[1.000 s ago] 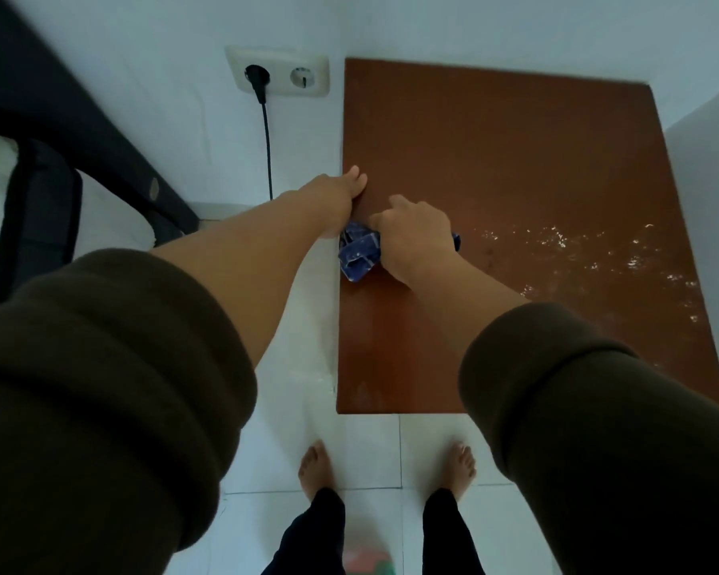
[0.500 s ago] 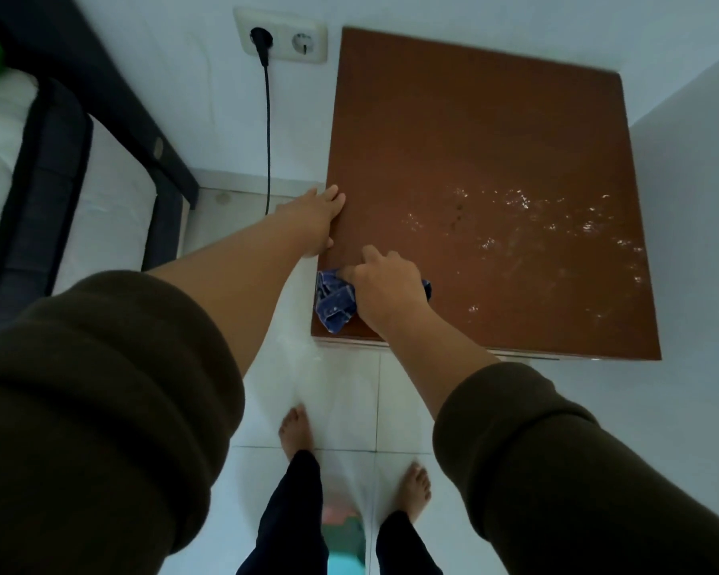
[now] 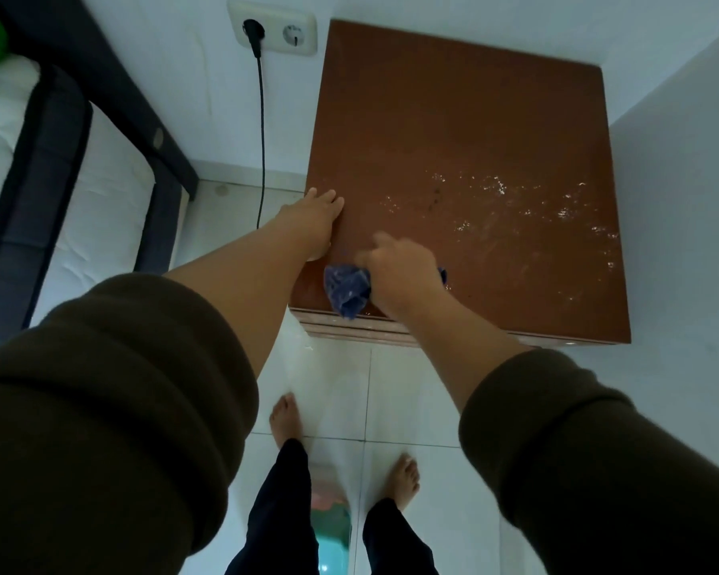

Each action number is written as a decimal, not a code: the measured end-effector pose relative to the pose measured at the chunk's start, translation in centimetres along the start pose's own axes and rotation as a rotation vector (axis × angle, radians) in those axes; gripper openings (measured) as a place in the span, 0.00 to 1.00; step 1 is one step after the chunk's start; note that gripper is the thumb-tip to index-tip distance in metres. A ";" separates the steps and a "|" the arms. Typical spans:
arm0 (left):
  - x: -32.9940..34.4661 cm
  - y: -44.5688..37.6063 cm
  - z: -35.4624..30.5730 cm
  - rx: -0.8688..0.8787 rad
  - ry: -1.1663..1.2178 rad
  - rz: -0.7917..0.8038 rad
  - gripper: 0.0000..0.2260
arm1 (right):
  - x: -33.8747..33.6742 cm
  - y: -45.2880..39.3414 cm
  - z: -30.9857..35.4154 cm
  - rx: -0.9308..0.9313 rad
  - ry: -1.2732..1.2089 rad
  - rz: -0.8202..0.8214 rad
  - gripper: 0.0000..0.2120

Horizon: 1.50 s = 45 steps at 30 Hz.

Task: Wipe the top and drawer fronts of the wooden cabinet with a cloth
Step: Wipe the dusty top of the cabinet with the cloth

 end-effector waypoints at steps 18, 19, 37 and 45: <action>-1.3 -4.4 0.1 -0.020 0.113 0.038 0.43 | -6.0 -13.4 -9.5 0.392 -0.100 -0.162 0.16; -1.4 -4.5 0.1 -0.020 0.115 0.038 0.43 | -6.0 -13.8 -9.5 0.394 -0.098 -0.155 0.16; -1.5 -3.5 -0.6 -0.040 0.005 -0.011 0.41 | 2.7 -0.4 -2.2 0.158 -0.102 -0.041 0.17; -0.1 -2.2 -3.0 -0.070 0.035 -0.098 0.29 | 5.8 4.2 -1.0 0.065 -0.102 0.034 0.17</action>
Point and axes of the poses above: each hand's wrist, its own y-axis away from the middle knuckle, its own x-axis out of the palm, z = x × y, the point moved 4 cm from there along -y, towards the middle knuckle, and after that the axes turned 11 degrees about z, right-handed, at the moved point
